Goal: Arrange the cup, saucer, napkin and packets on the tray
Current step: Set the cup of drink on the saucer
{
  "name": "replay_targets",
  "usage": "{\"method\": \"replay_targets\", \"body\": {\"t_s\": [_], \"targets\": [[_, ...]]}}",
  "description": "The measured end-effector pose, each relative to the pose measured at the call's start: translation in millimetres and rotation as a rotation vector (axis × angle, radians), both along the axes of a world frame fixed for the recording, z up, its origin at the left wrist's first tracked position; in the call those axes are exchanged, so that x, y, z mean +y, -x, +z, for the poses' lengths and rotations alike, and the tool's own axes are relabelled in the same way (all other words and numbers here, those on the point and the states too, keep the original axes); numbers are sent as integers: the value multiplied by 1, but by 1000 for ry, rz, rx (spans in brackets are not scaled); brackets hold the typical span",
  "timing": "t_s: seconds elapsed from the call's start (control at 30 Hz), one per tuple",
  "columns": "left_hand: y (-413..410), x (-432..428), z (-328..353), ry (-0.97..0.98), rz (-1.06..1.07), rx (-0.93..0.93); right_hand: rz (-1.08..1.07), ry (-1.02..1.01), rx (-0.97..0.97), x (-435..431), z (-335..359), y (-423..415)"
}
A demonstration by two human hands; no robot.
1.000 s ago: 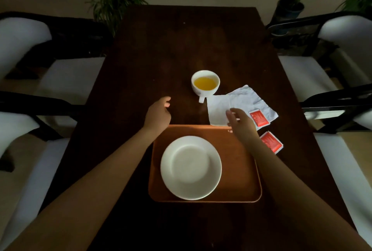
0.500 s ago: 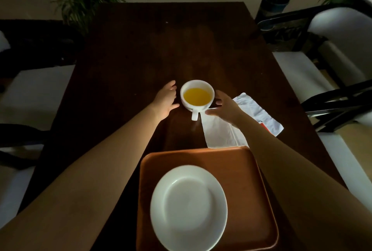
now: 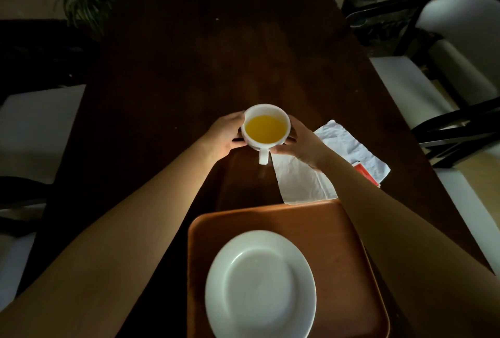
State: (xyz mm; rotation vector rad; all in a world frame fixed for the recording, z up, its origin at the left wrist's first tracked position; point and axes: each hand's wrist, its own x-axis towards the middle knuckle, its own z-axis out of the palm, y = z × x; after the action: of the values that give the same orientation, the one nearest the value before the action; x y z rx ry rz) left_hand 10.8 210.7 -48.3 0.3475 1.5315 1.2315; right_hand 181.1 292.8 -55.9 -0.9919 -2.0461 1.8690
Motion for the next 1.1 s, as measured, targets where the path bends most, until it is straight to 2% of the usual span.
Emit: {"method": "replay_targets", "body": {"t_s": [0.37,0.57,0.87,1.1], "targets": [[-40,-58,31,-17,107,2,30,-107,26,-44,20,-36],[-78,-119,40,-31,117,-8,129,-209,2,-87,22,-67],[-127,-185,36,91,270,43,250,-110,40,-143,16,-106],[-153,-219,29,102,311,9,275,-111,-30,-166,3,-125]]}}
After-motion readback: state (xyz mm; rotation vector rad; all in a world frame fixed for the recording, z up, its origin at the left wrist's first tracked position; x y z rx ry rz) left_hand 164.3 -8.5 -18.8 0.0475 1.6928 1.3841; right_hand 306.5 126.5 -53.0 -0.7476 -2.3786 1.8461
